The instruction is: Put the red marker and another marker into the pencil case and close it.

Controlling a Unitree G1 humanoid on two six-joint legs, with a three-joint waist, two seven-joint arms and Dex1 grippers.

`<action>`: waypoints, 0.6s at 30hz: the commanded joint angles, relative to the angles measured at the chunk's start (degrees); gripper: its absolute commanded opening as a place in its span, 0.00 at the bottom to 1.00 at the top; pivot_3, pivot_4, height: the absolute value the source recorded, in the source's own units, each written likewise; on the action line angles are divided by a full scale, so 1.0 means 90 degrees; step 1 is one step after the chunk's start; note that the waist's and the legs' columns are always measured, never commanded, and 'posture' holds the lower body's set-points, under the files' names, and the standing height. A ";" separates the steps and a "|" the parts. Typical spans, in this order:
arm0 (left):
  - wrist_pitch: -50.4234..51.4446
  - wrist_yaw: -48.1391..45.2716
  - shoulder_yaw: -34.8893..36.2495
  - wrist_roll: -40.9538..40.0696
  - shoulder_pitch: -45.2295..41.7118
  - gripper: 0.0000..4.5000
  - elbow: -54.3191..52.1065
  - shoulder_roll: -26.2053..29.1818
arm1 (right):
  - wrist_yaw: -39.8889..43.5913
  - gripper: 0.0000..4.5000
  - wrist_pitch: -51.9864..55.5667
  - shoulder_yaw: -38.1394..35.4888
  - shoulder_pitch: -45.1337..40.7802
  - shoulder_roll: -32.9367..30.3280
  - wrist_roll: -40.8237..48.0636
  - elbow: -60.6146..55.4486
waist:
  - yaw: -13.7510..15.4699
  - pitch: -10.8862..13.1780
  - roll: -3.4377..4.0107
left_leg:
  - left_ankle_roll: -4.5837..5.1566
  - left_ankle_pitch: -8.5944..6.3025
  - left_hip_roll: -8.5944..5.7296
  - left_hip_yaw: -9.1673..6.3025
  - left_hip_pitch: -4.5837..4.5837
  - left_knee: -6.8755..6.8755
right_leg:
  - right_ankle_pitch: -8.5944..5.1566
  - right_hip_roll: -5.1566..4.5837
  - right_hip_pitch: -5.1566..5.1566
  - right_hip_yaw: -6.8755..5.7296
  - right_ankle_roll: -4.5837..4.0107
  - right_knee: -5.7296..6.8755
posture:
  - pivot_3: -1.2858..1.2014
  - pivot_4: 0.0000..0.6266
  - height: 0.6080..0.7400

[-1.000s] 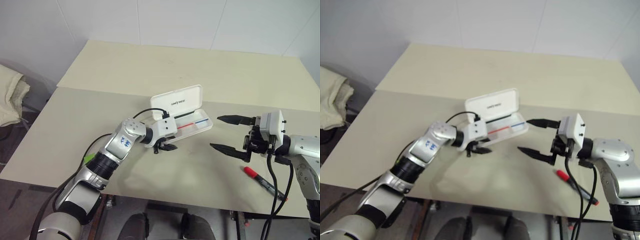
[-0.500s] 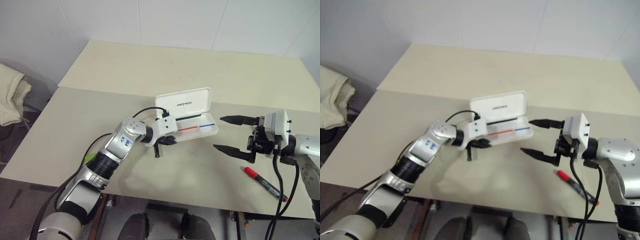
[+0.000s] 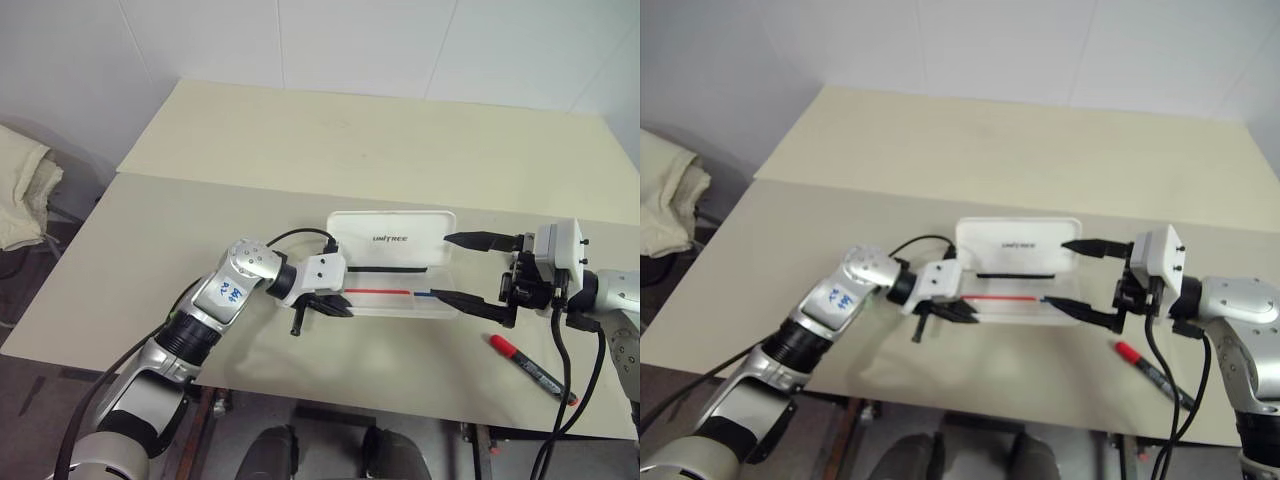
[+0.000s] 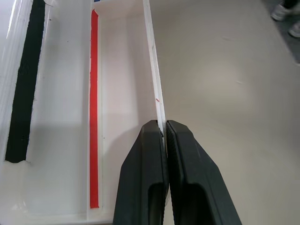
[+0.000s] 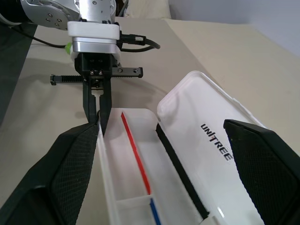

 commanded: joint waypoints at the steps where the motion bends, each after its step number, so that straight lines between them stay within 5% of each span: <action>1: -0.0010 -0.0096 -0.0180 -0.0045 -0.0012 0.00 -0.0463 -0.0123 | -0.0121 1.00 0.0086 -0.0326 0.0086 -0.0102 0.0203 -0.0418 | 0.0011 0.0000 0.0000 | 0.0000 0.0000 0.0000 -0.0001 0.0000 0.0000 | 0.0000 0.0000 0.0000 0.0000 0.0000 0.0001 | 0.52 0.24 1.00; 18: 0.0365 0.0447 -0.0406 0.0516 -0.0194 0.00 -0.0283 -0.0209 | -0.0383 1.00 0.0237 -0.0532 0.0299 -0.0079 0.0269 -0.0784 | 0.0075 0.0000 0.0000 | 0.0000 0.0000 0.0004 -0.0001 0.0001 0.0014 | 0.0005 0.0004 0.0001 0.0001 -0.0008 0.0013 | 0.52 0.24 1.00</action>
